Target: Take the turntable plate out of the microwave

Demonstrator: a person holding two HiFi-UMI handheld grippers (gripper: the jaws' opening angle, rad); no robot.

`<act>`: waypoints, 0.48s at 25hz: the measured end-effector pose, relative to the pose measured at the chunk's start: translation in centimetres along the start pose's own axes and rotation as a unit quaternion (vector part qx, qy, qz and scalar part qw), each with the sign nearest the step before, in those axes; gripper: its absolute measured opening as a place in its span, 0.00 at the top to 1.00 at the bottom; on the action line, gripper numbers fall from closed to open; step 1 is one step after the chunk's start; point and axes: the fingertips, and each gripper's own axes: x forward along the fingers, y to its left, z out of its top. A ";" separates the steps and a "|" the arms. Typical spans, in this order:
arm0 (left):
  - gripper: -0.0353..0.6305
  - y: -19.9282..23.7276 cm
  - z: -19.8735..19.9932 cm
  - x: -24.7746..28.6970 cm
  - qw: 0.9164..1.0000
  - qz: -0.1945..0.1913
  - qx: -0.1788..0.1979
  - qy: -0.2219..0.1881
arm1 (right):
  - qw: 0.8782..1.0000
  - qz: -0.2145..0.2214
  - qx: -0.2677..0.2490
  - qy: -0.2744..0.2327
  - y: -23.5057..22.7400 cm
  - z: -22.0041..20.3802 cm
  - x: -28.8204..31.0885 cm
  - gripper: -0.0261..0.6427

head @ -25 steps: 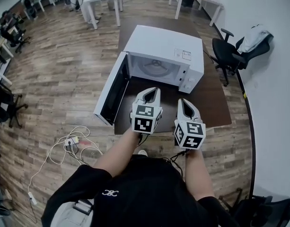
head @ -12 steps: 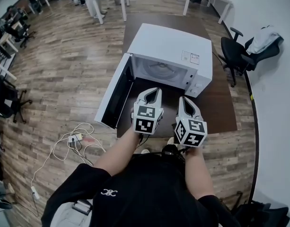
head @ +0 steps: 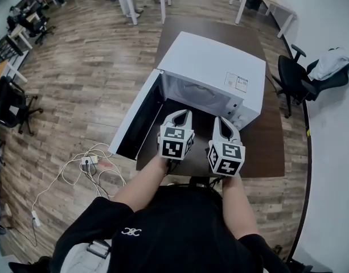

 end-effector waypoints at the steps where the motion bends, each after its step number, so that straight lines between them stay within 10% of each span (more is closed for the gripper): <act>1: 0.93 0.3 -0.2 0.6 1.000 0.007 -0.006 0.007 | 1.000 0.004 -0.002 0.003 -0.2 0.0 0.5 0.95; 8: 0.93 2.3 -2.0 4.7 0.997 0.037 -0.052 0.038 | 0.999 0.029 -0.012 0.031 -1.4 -0.9 3.8 0.95; 12: 0.93 2.6 -3.5 7.5 0.987 -0.001 -0.156 0.033 | 0.998 0.038 -0.018 0.049 -2.0 -2.0 5.1 0.95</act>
